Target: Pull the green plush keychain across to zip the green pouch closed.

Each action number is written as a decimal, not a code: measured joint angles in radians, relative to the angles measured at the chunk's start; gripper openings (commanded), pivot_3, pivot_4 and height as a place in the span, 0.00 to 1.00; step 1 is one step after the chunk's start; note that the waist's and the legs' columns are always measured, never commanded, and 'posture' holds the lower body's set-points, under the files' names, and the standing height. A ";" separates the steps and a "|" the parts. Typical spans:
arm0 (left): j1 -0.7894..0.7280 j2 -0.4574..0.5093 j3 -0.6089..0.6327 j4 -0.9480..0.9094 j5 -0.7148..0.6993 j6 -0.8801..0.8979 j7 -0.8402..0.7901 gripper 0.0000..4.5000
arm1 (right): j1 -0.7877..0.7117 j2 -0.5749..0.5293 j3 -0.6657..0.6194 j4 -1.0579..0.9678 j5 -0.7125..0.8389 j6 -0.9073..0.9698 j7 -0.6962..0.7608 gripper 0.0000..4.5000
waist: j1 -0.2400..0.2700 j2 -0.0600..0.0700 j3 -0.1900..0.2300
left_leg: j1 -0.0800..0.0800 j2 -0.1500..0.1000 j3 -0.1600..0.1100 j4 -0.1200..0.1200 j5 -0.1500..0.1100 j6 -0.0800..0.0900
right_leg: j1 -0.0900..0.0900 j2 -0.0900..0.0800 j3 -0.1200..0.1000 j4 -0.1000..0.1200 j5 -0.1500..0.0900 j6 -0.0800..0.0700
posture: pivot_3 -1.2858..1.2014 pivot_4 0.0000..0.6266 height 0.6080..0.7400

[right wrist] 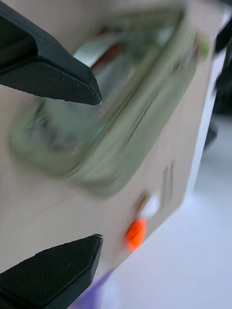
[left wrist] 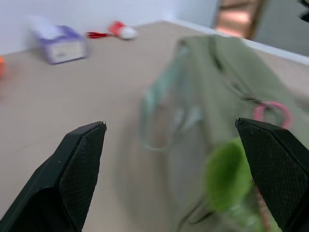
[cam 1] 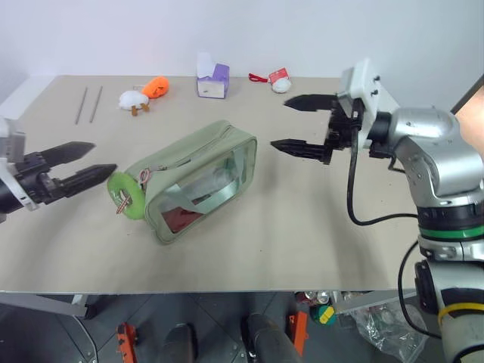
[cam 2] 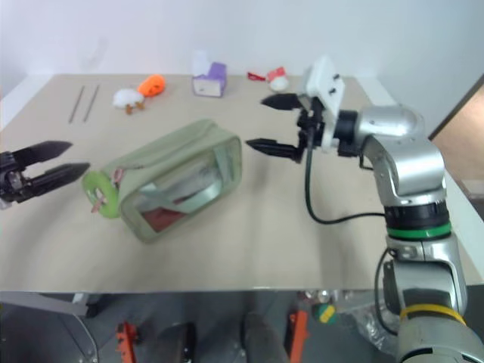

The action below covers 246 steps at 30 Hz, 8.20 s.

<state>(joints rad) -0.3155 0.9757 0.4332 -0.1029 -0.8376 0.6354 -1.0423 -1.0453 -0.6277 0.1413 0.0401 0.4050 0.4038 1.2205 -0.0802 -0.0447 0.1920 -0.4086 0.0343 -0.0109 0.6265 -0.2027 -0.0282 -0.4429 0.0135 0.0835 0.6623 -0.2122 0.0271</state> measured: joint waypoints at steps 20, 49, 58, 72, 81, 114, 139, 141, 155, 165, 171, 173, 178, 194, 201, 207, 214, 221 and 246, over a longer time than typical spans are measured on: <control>-0.026 -0.066 -0.021 -0.130 -0.118 0.091 0.041 0.99 | -0.152 0.251 0.176 0.437 -0.242 -0.406 0.170 0.98 | 0.004 0.000 0.000 | -0.002 -0.001 -0.009 0.002 0.000 -0.002 | 0.001 -0.001 -0.007 0.003 -0.002 -0.002 | 0.52 0.24 1.00; 0.028 -0.136 0.006 -0.183 -0.153 0.084 0.106 1.00 | -0.181 0.240 0.185 0.604 -0.404 -0.591 0.169 0.01 | 0.005 0.000 0.000 | -0.002 -0.001 -0.010 0.006 0.000 -0.003 | 0.003 -0.002 -0.009 0.004 -0.001 -0.003 | 0.52 0.24 1.00; 0.018 -0.174 0.004 -0.183 -0.165 0.079 0.133 1.00 | -0.152 0.050 0.206 0.246 -0.527 -0.287 0.130 0.01 | 0.032 0.001 0.000 | -0.004 -0.002 -0.011 0.007 0.001 -0.003 | 0.001 -0.002 -0.010 0.004 -0.001 -0.003 | 0.52 0.24 1.00; 0.000 -0.207 -0.034 -0.180 -0.163 0.077 0.127 1.00 | -0.008 -0.051 0.153 -0.405 -0.436 0.496 0.034 0.01 | 0.032 0.001 0.001 | -0.004 -0.001 -0.012 0.007 0.001 -0.003 | 0.001 -0.001 -0.010 0.004 -0.002 -0.004 | 0.52 0.24 1.00; -0.037 -0.218 -0.065 -0.143 -0.151 0.068 0.111 1.00 | 0.057 -0.022 0.252 -0.530 -0.389 0.777 -0.160 0.01 | 0.032 0.001 0.000 | -0.004 -0.003 -0.011 0.010 0.001 -0.003 | 0.002 -0.003 -0.010 0.004 -0.001 -0.003 | 0.52 0.24 1.00; -0.050 -0.209 -0.046 -0.108 -0.146 0.064 0.094 1.00 | 0.104 0.100 -0.199 -0.435 0.120 0.794 -0.283 0.66 | 0.032 0.000 0.000 | -0.006 -0.002 -0.012 0.010 0.001 -0.003 | 0.002 -0.002 -0.010 0.004 0.000 -0.002 | 0.52 0.24 1.00; -0.055 -0.206 -0.031 -0.010 -0.150 0.085 0.089 1.00 | 0.557 -0.393 -0.257 -0.326 0.104 0.396 -0.098 0.66 | 0.023 0.000 0.000 | -0.002 -0.003 -0.008 0.010 0.000 -0.002 | 0.004 -0.002 -0.006 0.003 -0.001 -0.003 | 0.52 0.24 1.00; -0.055 -0.206 -0.031 -0.009 -0.150 0.088 0.089 1.00 | 0.536 -0.382 -0.253 -0.345 0.128 0.408 -0.103 0.66 | 0.023 0.000 0.000 | -0.002 -0.003 -0.008 0.010 0.000 -0.002 | 0.004 -0.002 -0.006 0.003 0.000 -0.001 | 0.52 0.24 1.00; -0.071 -0.205 -0.043 -0.091 -0.221 0.161 0.073 1.00 | 0.457 -0.291 -0.156 -0.379 0.183 0.455 -0.157 0.66 | 0.027 0.000 0.000 | -0.003 -0.003 -0.009 0.010 0.000 -0.002 | 0.004 -0.002 -0.007 0.003 -0.001 0.000 | 0.52 0.24 1.00; -0.101 -0.127 -0.115 -0.151 -0.211 0.190 -0.015 1.00 | 0.452 -0.251 -0.116 -0.383 0.188 0.460 -0.186 0.55 | 0.029 0.000 0.000 | -0.003 -0.003 -0.009 0.010 0.000 -0.002 | 0.003 -0.002 -0.007 0.003 -0.001 -0.001 | 0.52 0.24 1.00; -0.132 -0.122 -0.121 -0.123 -0.180 0.170 -0.031 1.00 | 0.463 -0.251 -0.115 -0.385 0.187 0.452 -0.197 0.13 | 0.029 0.000 0.000 | -0.003 -0.003 -0.009 0.010 0.000 -0.002 | 0.004 -0.002 -0.007 0.003 -0.001 -0.002 | 0.52 0.24 1.00; -0.156 -0.139 -0.100 -0.083 -0.189 0.166 -0.011 1.00 | 0.465 -0.251 -0.115 -0.389 0.187 0.446 -0.196 0.01 | 0.029 0.000 0.000 | -0.003 -0.002 -0.009 0.010 0.000 -0.002 | 0.004 -0.001 -0.007 0.003 -0.001 -0.001 | 0.52 0.24 1.00; -0.203 -0.194 -0.018 0.048 -0.215 0.153 0.084 1.00 | 0.471 -0.251 -0.114 -0.390 0.187 0.435 -0.195 0.01 | 0.029 0.000 0.000 | -0.003 -0.002 -0.009 0.010 0.000 -0.002 | 0.004 -0.001 -0.008 0.003 -0.001 -0.001 | 0.52 0.24 1.00; -0.225 -0.287 -0.098 0.259 0.034 0.087 0.206 1.00 | 0.469 -0.243 -0.103 -0.387 0.159 0.415 -0.206 0.01 | 0.029 0.000 0.000 | -0.002 -0.002 -0.009 0.010 0.000 -0.002 | 0.004 -0.001 -0.007 0.003 0.000 0.000 | 0.52 0.24 1.00; -0.224 -0.291 -0.148 0.238 0.034 0.118 0.163 1.00 | 0.475 -0.243 -0.103 -0.390 0.158 0.415 -0.220 0.01 | 0.029 0.000 0.000 | -0.002 -0.002 -0.009 0.010 0.000 -0.002 | 0.004 -0.001 -0.007 0.003 0.000 0.000 | 0.52 0.24 1.00; -0.225 -0.308 -0.168 0.231 0.051 0.130 0.164 0.68 | 0.477 -0.243 -0.103 -0.391 0.158 0.415 -0.224 0.00 | 0.029 0.000 0.000 | -0.002 -0.002 -0.009 0.010 0.000 -0.002 | 0.004 -0.001 -0.007 0.003 0.000 0.000 | 0.52 0.24 1.00; -0.260 -0.335 -0.182 0.231 0.055 0.127 0.173 0.14 | 0.478 -0.244 -0.103 -0.391 0.158 0.415 -0.225 0.00 | 0.029 0.000 0.000 | -0.002 -0.002 -0.009 0.010 0.000 -0.002 | 0.005 -0.001 -0.007 0.003 0.001 0.000 | 0.52 0.24 1.00; -0.272 -0.342 -0.161 0.231 0.051 0.123 0.193 0.00 | 0.479 -0.244 -0.103 -0.391 0.158 0.415 -0.225 0.00 | 0.030 0.000 0.000 | -0.002 -0.002 -0.009 0.011 0.000 -0.002 | 0.005 -0.001 -0.007 0.003 0.001 0.001 | 0.52 0.24 1.00; -0.484 -0.411 -0.380 0.145 0.146 0.038 0.100 0.57 | 0.473 -0.237 -0.100 -0.390 0.139 0.408 -0.231 0.00 | 0.030 0.000 0.000 | -0.001 -0.003 -0.009 0.011 0.000 -0.002 | 0.006 -0.001 -0.006 0.003 0.001 0.001 | 0.52 0.24 1.00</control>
<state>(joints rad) -0.7998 0.5646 0.0537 0.0424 -0.6914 0.6735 -0.9426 -0.5725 -0.8648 0.0411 -0.3499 0.5439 0.8120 0.9898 -0.0505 -0.0450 0.1918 -0.4097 0.0312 -0.0199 0.6377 -0.2025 -0.0301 -0.4374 0.0125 0.0777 0.6656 -0.2109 0.0284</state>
